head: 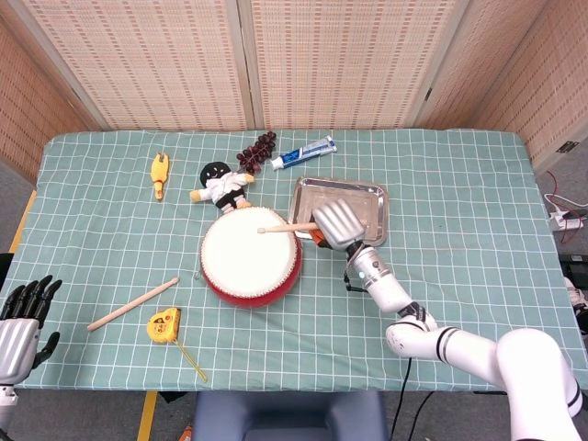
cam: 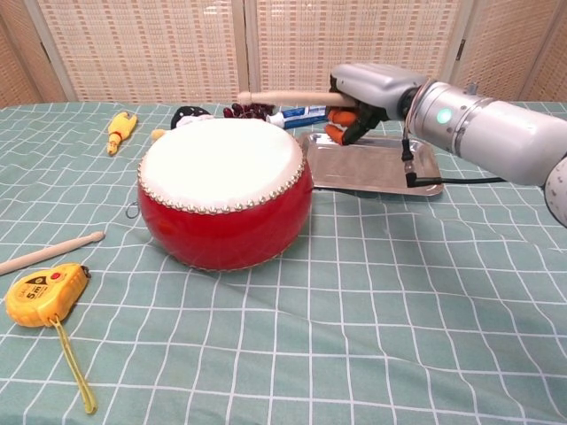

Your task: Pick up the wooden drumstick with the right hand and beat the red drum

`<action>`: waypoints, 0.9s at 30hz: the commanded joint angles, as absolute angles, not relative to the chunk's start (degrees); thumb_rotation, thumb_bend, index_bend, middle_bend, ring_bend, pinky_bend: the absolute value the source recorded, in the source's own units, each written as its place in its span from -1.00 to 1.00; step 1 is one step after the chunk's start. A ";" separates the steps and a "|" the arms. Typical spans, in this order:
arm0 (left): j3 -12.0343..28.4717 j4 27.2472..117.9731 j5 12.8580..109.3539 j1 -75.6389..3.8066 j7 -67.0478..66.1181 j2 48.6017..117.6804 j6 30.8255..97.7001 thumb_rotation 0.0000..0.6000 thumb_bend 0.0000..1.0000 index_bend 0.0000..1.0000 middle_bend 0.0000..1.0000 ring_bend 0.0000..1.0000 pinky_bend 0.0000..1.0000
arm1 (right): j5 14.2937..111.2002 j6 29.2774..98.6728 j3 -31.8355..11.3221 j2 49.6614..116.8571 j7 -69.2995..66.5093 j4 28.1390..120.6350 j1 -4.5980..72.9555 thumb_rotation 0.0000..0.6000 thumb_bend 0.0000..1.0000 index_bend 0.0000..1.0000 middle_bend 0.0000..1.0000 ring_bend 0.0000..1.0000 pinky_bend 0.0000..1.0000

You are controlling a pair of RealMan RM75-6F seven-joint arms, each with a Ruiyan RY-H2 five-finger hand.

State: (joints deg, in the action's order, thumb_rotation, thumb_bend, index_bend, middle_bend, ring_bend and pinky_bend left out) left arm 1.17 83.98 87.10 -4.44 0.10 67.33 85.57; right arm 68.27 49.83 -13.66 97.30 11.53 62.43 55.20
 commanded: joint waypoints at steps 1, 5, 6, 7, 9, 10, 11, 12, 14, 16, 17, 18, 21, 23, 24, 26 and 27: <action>1.15 83.90 87.04 -4.51 0.18 67.43 85.36 1.00 -0.37 -1.00 -1.00 -1.00 -1.00 | 66.37 46.67 -11.68 98.07 23.55 60.60 56.29 1.00 0.09 1.00 1.00 1.00 1.00; 1.18 83.68 86.92 -4.67 0.30 67.58 85.02 1.00 -0.37 -1.00 -1.00 -1.00 -1.00 | 66.03 49.85 -13.81 98.53 19.60 62.11 55.03 1.00 0.09 1.00 1.00 1.00 1.00; 1.18 83.65 86.99 -4.69 0.32 67.59 85.07 1.00 -0.37 -1.00 -1.00 -1.00 -1.00 | 66.71 51.61 -14.72 98.91 16.55 62.39 54.46 1.00 0.09 1.00 1.00 1.00 1.00; 1.21 83.60 87.03 -4.69 0.34 67.59 85.14 1.00 -0.37 -1.00 -1.00 -1.00 -1.00 | 67.55 53.52 -15.59 99.40 13.24 62.42 53.89 1.00 0.09 1.00 1.00 1.00 1.00; 1.29 83.57 87.09 -4.73 0.44 67.57 85.26 1.00 -0.37 -1.00 -1.00 -1.00 -1.00 | 69.78 57.90 -17.27 100.76 5.63 61.67 52.78 1.00 0.09 1.00 1.00 1.00 1.00; 1.32 83.58 87.07 -4.76 0.51 67.57 85.22 1.00 -0.37 -1.00 -1.00 -1.00 -1.00 | 70.54 59.03 -17.67 101.25 2.88 61.14 52.49 1.00 0.09 1.00 1.00 1.00 1.00; 1.32 83.56 87.04 -4.79 0.50 67.57 85.16 1.00 -0.37 -1.00 -1.00 -1.00 -1.00 | 71.10 60.03 -18.16 101.77 -0.05 60.51 52.20 1.00 0.09 1.00 1.00 1.00 1.00; 1.31 83.55 87.07 -4.80 0.47 67.58 85.16 1.00 -0.37 -1.00 -1.00 -1.00 -1.00 | 71.41 60.51 -18.45 102.14 -1.79 60.04 52.08 1.00 0.09 1.00 1.00 1.00 1.00; 1.26 83.61 87.17 -4.83 0.46 67.57 85.16 1.00 -0.37 -1.00 -1.00 -1.00 -1.00 | 71.78 59.90 -18.28 102.34 -3.39 59.05 52.12 1.00 0.09 1.00 1.00 1.00 1.00; 1.26 83.65 87.18 -4.82 0.38 67.55 85.19 1.00 -0.37 -1.00 -1.00 -1.00 -1.00 | 72.15 59.06 -17.69 102.37 -2.91 58.28 52.31 1.00 0.09 1.00 1.00 1.00 1.00; 1.26 83.67 87.16 -4.81 0.35 67.55 85.21 1.00 -0.37 -1.00 -1.00 -1.00 -1.00 | 72.19 58.33 -17.30 102.32 -2.30 58.02 52.44 1.00 0.09 1.00 1.00 1.00 1.00; 1.27 83.72 87.13 -4.79 0.31 67.53 85.22 1.00 -0.37 -1.00 -1.00 -1.00 -1.00 | 72.28 57.24 -16.72 102.22 -1.14 57.75 52.70 1.00 0.09 1.00 1.00 1.00 1.00; 1.25 83.71 87.02 -4.78 0.20 67.53 85.13 1.00 -0.37 -1.00 -1.00 -1.00 -1.00 | 72.63 53.74 -14.61 101.60 4.05 57.17 53.69 1.00 0.09 1.00 1.00 1.00 1.00; 1.24 83.72 86.97 -4.78 0.20 67.52 85.10 1.00 -0.37 -1.00 -1.00 -1.00 -1.00 | 72.81 51.77 -13.31 101.26 8.07 56.83 54.36 1.00 0.09 1.00 1.00 1.00 1.00; 1.24 83.72 86.96 -4.77 0.20 67.52 85.09 1.00 -0.37 -1.00 -1.00 -1.00 -1.00 | 72.80 51.51 -13.14 101.22 8.76 56.79 54.45 1.00 0.09 1.00 1.00 1.00 1.00; 1.23 83.72 86.93 -4.77 0.19 67.51 85.07 1.00 -0.37 -1.00 -1.00 -1.00 -1.00 | 72.64 50.99 -12.86 101.16 10.45 56.79 54.65 1.00 0.09 1.00 1.00 1.00 1.00; 1.23 83.72 86.89 -4.77 0.19 67.50 85.03 1.00 -0.37 -1.00 -1.00 -1.00 -1.00 | 72.53 50.25 -12.39 101.06 12.47 56.64 54.91 1.00 0.09 1.00 1.00 1.00 1.00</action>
State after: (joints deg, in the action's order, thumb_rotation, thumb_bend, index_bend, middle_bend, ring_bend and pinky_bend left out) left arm 1.23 83.72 86.89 -4.76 0.19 67.51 85.04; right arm 72.21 52.54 -13.93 101.27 8.19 57.43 54.11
